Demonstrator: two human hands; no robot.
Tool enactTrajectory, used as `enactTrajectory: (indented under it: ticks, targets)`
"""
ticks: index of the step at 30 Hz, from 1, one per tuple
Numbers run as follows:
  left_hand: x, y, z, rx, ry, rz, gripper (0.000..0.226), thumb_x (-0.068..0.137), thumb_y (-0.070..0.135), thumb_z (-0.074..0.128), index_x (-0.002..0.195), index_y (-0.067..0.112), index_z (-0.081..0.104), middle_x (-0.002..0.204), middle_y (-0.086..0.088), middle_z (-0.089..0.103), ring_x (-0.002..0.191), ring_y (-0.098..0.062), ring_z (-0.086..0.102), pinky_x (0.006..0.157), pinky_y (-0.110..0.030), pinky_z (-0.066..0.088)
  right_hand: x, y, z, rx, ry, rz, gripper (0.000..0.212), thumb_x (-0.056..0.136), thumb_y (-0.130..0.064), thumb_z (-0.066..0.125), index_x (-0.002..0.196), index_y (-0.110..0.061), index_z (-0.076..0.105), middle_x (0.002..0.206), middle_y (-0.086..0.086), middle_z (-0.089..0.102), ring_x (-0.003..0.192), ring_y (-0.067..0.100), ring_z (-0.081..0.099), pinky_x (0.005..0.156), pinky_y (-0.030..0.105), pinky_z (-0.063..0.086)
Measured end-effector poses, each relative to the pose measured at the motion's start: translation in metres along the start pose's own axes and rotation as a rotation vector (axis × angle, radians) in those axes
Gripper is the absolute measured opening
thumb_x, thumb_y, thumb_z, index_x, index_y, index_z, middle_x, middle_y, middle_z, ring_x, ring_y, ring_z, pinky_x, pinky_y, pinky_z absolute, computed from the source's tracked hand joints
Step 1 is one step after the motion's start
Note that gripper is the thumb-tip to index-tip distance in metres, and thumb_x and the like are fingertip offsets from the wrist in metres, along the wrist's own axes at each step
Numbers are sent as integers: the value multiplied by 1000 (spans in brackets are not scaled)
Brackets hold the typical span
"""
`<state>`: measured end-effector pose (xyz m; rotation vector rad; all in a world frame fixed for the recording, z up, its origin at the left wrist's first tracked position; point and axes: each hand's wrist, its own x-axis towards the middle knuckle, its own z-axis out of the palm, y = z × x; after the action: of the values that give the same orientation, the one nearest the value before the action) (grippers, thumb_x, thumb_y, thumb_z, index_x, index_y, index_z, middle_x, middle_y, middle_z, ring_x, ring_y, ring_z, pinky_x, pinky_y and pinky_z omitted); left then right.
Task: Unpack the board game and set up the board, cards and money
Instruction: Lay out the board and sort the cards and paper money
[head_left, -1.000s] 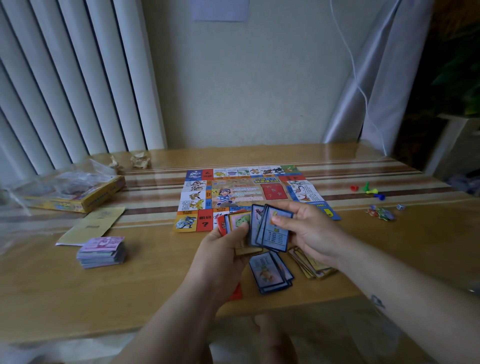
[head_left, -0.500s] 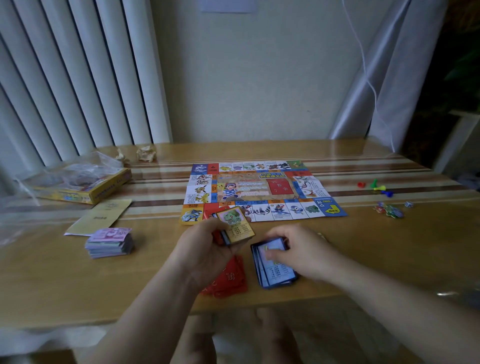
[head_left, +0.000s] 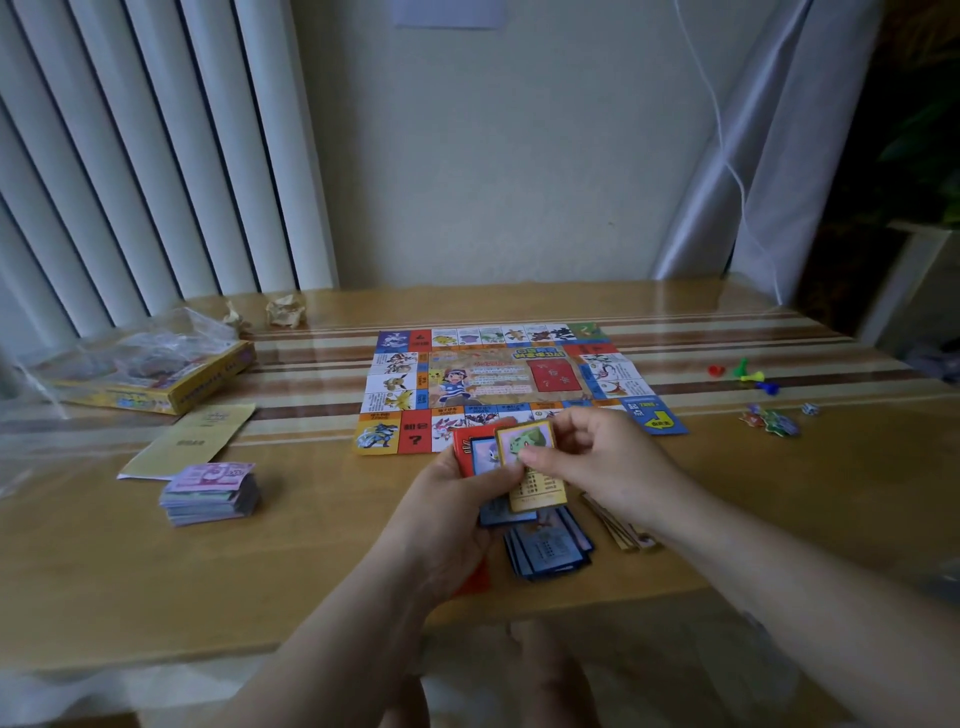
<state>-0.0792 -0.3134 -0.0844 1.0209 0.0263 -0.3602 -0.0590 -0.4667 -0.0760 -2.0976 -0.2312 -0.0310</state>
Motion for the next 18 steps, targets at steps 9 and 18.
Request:
enactTrajectory:
  ticks: [9, 18]
  targets:
    - [8, -2, 11, -79, 14, -91, 16, 93, -4, 44, 102, 2, 56, 97, -20, 72, 87, -28, 70, 74, -37, 56, 3, 19, -33, -50, 118, 75, 25, 86, -21, 68, 111, -18, 62, 93, -1, 73, 85, 11, 69, 82, 34, 55]
    - [13, -2, 5, -38, 79, -72, 17, 93, -5, 47, 99, 6, 58, 85, -15, 72, 81, -25, 68, 52, -27, 58, -6, 54, -56, -515, -5, 162, 38, 82, -32, 71, 117, -26, 59, 66, -13, 44, 58, 1, 43, 56, 22, 34]
